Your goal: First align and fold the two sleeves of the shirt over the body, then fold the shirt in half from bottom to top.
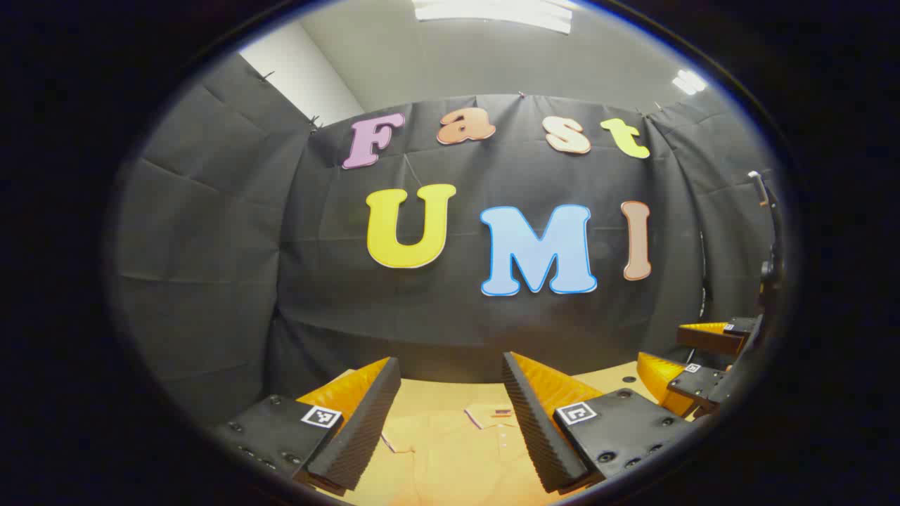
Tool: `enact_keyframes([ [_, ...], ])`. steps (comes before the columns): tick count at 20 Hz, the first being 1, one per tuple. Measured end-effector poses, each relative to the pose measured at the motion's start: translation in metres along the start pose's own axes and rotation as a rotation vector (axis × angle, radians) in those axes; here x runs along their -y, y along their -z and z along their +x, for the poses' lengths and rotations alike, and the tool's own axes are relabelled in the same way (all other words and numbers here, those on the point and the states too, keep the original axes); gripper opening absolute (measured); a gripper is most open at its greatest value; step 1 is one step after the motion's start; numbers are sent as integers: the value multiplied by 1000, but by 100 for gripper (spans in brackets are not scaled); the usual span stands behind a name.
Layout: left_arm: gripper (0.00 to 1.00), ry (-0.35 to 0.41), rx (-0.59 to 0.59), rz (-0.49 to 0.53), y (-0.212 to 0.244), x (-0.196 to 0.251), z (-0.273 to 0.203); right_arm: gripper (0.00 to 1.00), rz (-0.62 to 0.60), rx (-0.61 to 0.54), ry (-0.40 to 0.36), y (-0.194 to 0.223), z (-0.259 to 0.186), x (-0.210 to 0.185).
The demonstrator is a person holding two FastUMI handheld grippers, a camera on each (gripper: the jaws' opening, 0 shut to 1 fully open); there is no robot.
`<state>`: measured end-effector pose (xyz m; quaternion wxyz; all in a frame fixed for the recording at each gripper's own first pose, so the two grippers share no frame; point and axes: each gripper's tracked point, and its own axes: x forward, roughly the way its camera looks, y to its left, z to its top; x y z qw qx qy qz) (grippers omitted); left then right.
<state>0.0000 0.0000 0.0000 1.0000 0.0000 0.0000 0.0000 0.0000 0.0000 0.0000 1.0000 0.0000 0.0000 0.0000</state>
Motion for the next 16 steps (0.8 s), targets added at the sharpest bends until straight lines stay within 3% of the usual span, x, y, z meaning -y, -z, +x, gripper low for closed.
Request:
enact_keyframes([
  [16,94,40,-27,-50,15,-8,57,96,66,-105,64,37,30,18],
])
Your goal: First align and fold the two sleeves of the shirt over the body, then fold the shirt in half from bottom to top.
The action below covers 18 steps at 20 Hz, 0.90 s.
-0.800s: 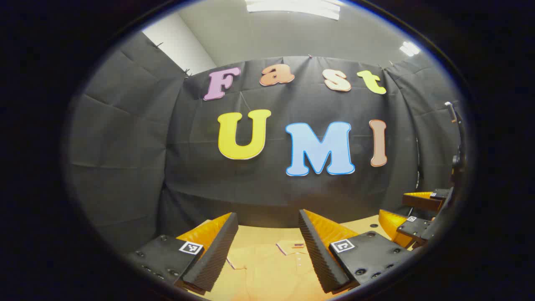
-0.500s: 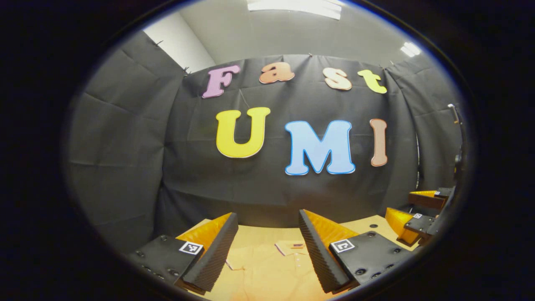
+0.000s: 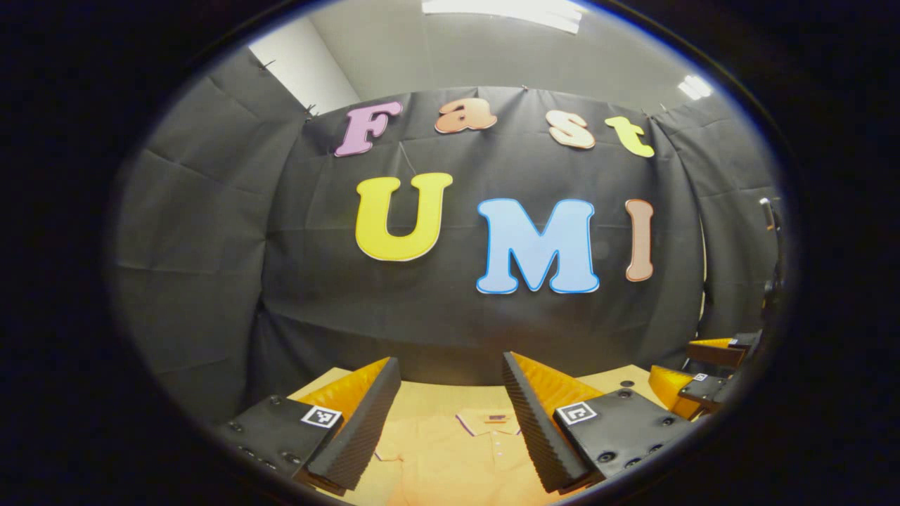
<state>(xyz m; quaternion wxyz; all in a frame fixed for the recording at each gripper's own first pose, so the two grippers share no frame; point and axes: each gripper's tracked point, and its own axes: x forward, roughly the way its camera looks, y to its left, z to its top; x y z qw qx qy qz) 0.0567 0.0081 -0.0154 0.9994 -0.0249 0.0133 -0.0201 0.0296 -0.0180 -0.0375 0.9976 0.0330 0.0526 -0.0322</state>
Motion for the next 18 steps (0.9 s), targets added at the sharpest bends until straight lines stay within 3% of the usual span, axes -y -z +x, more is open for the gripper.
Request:
enact_keyframes([
  [10,94,12,-102,-21,42,-24,26,96,52,-217,58,86,67,15],
  [18,94,35,-130,-27,49,-24,34,96,108,-389,149,163,131,41],
])
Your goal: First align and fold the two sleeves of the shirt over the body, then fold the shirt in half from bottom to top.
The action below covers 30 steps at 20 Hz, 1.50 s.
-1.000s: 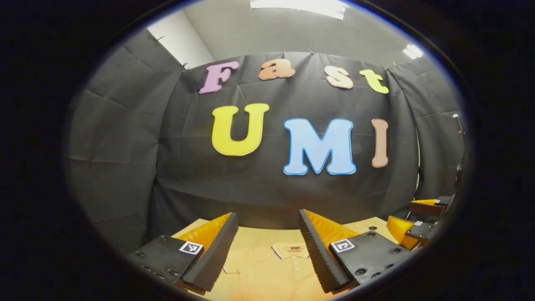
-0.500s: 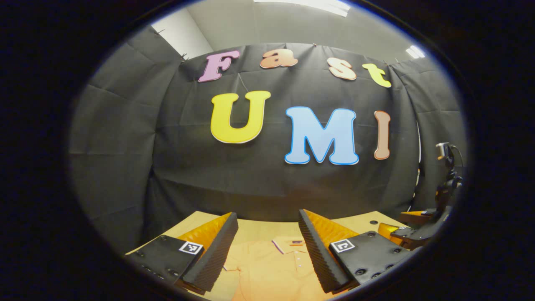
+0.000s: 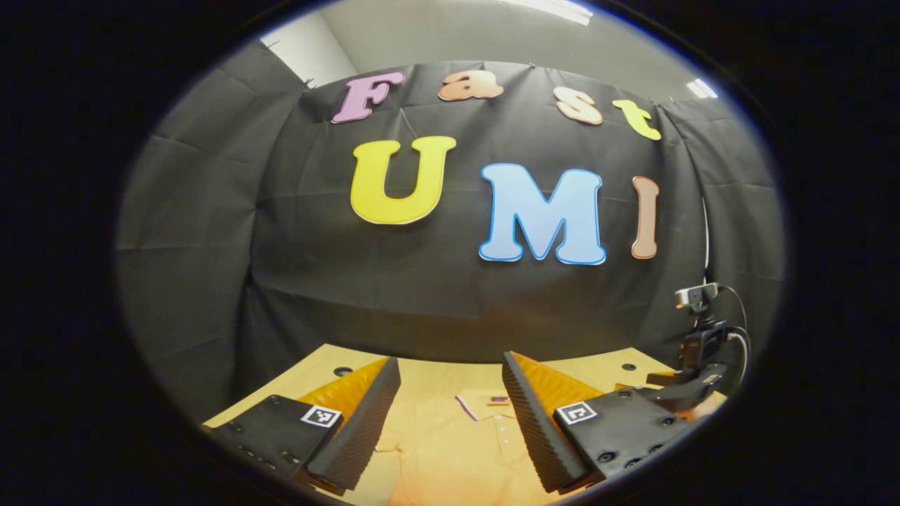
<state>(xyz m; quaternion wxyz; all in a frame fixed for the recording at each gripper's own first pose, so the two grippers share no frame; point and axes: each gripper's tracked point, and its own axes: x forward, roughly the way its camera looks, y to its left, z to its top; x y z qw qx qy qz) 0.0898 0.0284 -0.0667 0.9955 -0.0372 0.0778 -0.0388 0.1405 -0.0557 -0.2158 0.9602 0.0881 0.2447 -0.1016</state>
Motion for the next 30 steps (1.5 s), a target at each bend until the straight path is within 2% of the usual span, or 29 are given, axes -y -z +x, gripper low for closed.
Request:
enact_keyframes([
  [6,95,20,-40,-4,11,-1,7,96,42,-183,58,51,60,21],
  [12,94,45,-57,-20,9,0,7,96,75,-297,68,81,80,29],
  [15,94,62,-72,-26,10,0,8,86,128,-340,51,91,82,23],
  [17,94,72,-72,-28,10,1,7,75,161,-346,51,91,83,21],
  [18,95,78,-69,-30,9,1,5,75,168,-358,62,94,84,23],
  [19,95,83,-67,-31,8,1,3,52,183,-351,67,91,82,23],
  [20,94,89,-66,-31,8,1,1,48,181,-359,70,93,80,23],
  [22,94,104,-70,-33,11,-2,0,26,205,-362,87,92,80,22],
  [24,94,129,-76,-49,15,-3,1,25,218,-367,114,93,75,24],
  [25,95,141,-77,-55,18,-6,3,5,242,-371,125,91,78,23],
  [30,94,178,-82,-58,19,-22,7,6,182,-337,148,71,73,16],
])
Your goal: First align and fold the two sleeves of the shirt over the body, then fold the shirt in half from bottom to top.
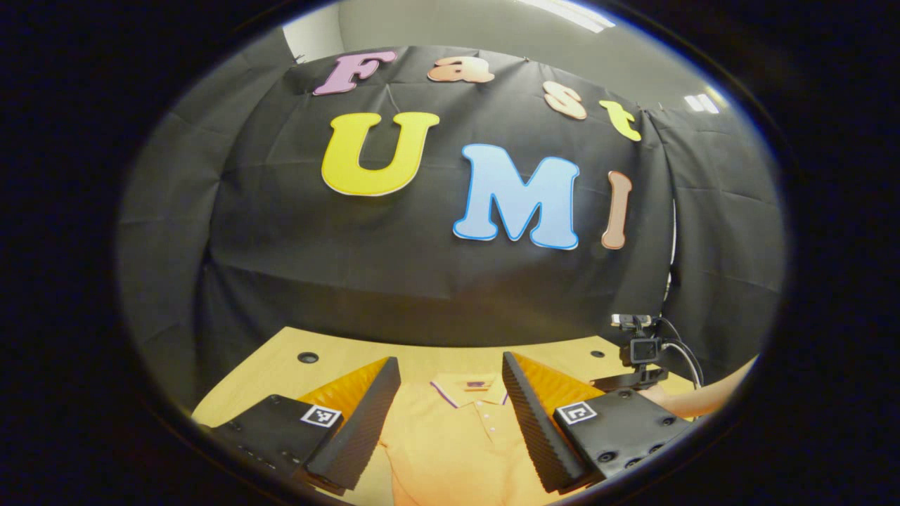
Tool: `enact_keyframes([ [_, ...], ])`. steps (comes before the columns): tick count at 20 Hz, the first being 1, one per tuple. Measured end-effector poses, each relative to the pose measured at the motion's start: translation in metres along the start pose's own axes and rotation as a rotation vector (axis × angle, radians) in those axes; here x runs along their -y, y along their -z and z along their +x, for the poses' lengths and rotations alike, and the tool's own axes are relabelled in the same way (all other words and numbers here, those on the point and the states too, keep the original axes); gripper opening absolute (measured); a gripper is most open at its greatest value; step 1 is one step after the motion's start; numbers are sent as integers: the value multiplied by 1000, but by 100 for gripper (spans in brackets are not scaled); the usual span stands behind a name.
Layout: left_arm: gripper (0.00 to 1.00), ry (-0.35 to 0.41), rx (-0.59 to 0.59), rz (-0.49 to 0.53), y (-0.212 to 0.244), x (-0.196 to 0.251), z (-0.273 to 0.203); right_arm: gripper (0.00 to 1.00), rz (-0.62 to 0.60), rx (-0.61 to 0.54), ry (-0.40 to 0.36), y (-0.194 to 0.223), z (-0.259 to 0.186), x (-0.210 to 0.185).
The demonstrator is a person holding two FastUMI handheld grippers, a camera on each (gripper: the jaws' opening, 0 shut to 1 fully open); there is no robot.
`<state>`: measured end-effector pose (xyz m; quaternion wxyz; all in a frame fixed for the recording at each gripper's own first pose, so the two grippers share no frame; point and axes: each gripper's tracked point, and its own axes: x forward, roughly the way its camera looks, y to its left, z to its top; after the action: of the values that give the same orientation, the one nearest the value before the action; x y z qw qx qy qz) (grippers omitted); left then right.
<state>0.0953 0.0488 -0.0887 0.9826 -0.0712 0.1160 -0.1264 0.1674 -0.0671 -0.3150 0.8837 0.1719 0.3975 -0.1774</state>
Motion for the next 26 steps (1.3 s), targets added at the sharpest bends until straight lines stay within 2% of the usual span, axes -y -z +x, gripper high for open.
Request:
enact_keyframes([
  [6,96,-53,-4,-14,6,-23,-2,5,-133,96,-88,-29,-42,-44],
  [8,94,-72,-8,-21,7,-26,-7,5,-161,101,-123,-28,-51,-59],
  [16,95,-145,-6,-45,17,-41,-18,5,-228,62,-272,1,-64,-120],
  [18,94,-175,-25,-39,23,-50,-17,5,-222,53,-287,5,-63,-129],
  [20,96,-184,-37,-49,28,-56,-15,5,-220,45,-293,9,-61,-134],
  [26,94,-207,-70,-57,46,-65,-9,7,-236,16,-298,20,-58,-140],
])
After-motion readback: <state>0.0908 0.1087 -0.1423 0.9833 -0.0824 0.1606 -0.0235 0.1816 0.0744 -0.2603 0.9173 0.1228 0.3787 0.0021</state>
